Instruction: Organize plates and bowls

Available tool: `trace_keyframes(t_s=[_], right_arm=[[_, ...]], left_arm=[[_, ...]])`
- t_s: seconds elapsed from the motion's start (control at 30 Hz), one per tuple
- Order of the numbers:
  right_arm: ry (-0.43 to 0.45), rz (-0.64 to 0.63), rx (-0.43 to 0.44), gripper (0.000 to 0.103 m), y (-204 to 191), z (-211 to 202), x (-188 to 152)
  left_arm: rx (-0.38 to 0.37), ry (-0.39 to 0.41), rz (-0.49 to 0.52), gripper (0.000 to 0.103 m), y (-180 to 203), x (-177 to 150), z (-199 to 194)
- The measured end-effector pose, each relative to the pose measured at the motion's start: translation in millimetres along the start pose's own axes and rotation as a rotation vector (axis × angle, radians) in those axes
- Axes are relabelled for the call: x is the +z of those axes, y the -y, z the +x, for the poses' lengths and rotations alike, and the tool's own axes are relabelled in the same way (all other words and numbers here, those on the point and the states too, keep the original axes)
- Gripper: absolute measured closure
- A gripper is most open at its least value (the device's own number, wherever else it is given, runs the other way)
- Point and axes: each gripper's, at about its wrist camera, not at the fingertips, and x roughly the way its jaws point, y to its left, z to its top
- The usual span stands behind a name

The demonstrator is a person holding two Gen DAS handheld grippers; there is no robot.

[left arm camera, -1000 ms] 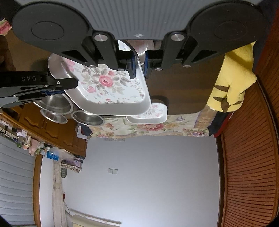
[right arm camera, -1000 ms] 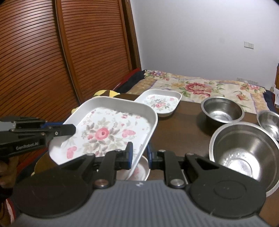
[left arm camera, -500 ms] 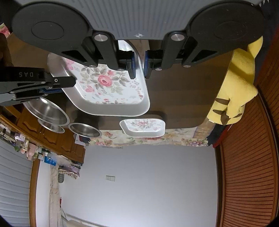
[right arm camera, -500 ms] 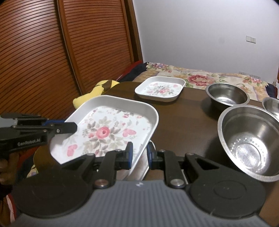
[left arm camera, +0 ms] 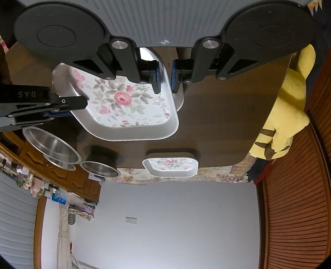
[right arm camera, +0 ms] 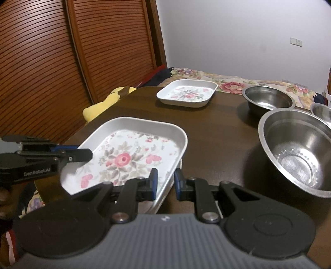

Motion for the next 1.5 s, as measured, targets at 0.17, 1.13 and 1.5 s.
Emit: trace_keyframes(t_s=[0.17,1.13,1.5], right_arm=[[-0.013,-0.003,0.005,0.084,-1,3,0],[-0.038,-0.005,0.010,0.083,-2,14,2],[-0.015,0.005,0.012,0.083,-2,10,4]], left_arm=[[0.002,-0.009,-0.003,0.092,-1,-2,2],[0.016,-0.034,-0.020,0.092,-4,-10,14],[0.013,-0.018,-0.027,0.088,-6,-7,9]])
